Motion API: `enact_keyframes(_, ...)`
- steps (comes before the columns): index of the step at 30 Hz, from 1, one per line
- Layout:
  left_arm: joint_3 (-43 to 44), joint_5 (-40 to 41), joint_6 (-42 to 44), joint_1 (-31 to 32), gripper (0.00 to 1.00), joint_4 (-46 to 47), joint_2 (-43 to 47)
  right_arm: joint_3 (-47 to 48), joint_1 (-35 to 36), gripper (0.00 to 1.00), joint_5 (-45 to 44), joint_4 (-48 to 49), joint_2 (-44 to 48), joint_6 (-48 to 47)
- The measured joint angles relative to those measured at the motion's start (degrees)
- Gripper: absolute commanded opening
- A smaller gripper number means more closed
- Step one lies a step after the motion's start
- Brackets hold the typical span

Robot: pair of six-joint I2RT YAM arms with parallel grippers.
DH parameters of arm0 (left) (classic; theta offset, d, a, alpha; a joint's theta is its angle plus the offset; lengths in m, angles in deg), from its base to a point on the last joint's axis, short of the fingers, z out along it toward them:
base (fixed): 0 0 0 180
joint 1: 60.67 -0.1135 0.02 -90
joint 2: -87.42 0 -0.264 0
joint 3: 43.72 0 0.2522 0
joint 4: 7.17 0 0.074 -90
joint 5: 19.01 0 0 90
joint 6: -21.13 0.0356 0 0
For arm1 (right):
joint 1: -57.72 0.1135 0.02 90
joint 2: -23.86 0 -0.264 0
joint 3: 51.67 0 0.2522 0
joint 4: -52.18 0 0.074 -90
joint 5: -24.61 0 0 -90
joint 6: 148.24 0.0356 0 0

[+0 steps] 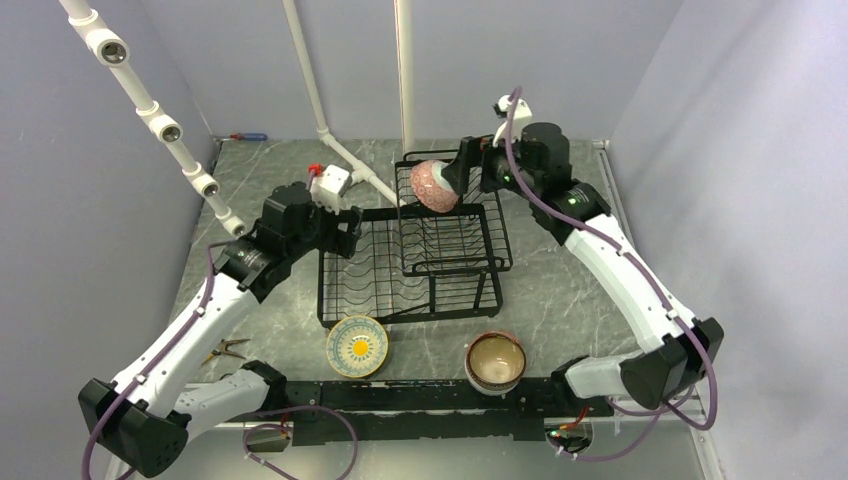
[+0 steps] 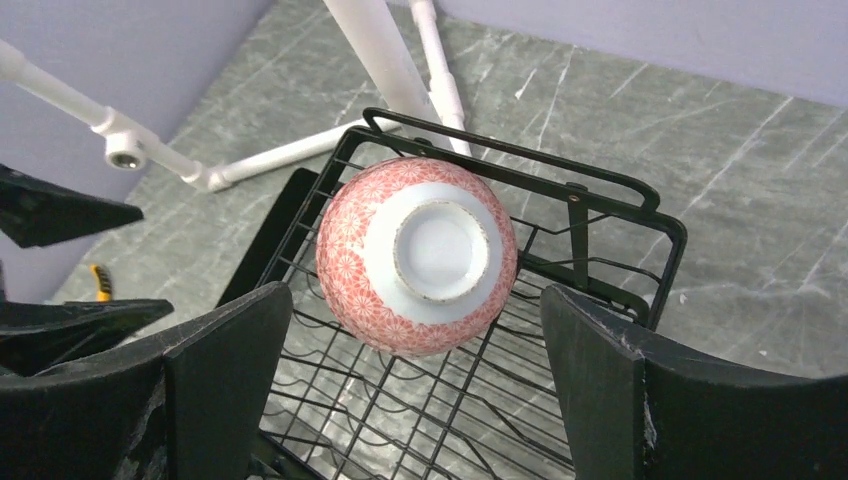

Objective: Load the bowls into the dish rack
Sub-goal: Place the bowl in the dish rack.

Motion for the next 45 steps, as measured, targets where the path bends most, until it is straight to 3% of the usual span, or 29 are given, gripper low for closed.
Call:
enact_keyframes(7, -1.8, -1.1, -14.1, 0.0, 0.91, -10.0, 2.8, -5.2, -4.3, 0.99, 8.5, 5.3, 3.1, 2.5)
enact_keyframes(16, -6.3, -2.5, -34.6, 0.0, 0.88, -25.8, 5.4, -7.9, -5.5, 0.99, 13.1, 6.7, 2.8, 4.1)
enact_keyframes(22, -6.4, -4.4, -38.6, 0.0, 0.85, -34.1, 4.1, -8.2, -5.6, 0.99, 14.5, 7.7, 2.0, 4.8)
enact_keyframes(30, -7.7, -17.1, -32.1, 0.0, 0.86, -32.1, 11.5, -8.5, -5.7, 0.99, 15.4, 8.5, -1.1, 5.0)
enact_keyframes(37, -7.4, -29.5, -24.5, 0.0, 0.88, -24.9, 6.3, -8.8, -5.8, 0.99, 16.5, 8.6, -1.1, 5.0)
enact_keyframes(45, -6.9, -32.5, -3.4, 0.1, 0.94, -15.2, 4.6, -9.7, -6.3, 0.99, 16.5, 8.4, -0.3, 4.8)
